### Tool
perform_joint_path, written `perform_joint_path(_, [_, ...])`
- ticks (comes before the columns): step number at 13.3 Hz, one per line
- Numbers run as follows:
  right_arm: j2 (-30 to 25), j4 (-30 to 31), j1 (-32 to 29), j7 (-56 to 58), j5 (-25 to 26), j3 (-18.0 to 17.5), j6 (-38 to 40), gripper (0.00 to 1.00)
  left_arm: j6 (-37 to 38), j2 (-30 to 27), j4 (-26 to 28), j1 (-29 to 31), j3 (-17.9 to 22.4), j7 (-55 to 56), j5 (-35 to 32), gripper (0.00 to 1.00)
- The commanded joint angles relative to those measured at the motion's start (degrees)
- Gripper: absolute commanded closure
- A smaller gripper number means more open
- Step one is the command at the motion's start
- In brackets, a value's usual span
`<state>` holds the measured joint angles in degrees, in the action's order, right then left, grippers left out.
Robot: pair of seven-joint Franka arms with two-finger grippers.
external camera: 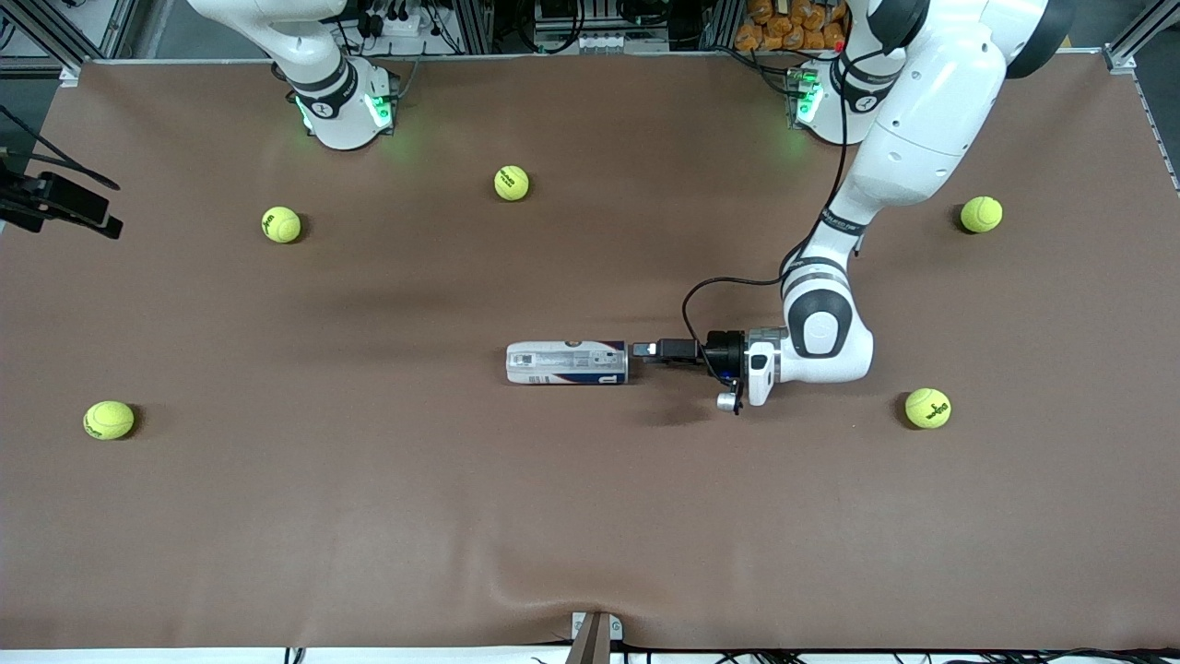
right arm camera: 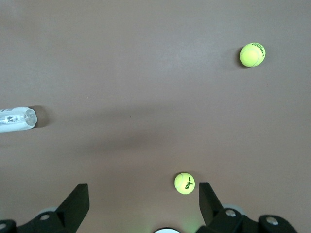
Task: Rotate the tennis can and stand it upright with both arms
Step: 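Close the left gripper around the open end of the can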
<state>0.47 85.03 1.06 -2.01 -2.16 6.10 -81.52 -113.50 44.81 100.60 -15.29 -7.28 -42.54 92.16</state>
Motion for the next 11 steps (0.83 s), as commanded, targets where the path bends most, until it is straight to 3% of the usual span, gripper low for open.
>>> perform_joint_path(1, [-0.7,-0.1,-1.1,-0.6,-0.4,-0.8,0.2,0.0,-0.6,2.8,-3.4,-0.9,0.1,-1.0,1.7,0.0])
perform_joint_path(4, [-0.6,-0.1,-1.0,-0.6,-0.4,-0.9,0.1,0.0,-0.8,4.3,-4.8,-2.5,0.1,-1.4,3.5,0.0])
perform_joint_path(7, [-0.6,-0.1,-1.0,-0.6,-0.4,-0.9,0.0,0.0,-1.0,4.8,-4.9,-3.2,0.1,-1.6,3.8,0.16])
perform_joint_path(9, [-0.6,0.0,-0.9,-0.6,-0.4,-0.9,0.0,0.0,-1.0,5.1,-5.0,-4.0,0.1,-1.6,4.5,0.4])
perform_joint_path(11, [-0.6,-0.1,-0.9,-0.6,-0.4,-0.9,0.0,0.0,-1.0,5.1,-5.3,-4.0,0.2,-2.0,4.3,0.8])
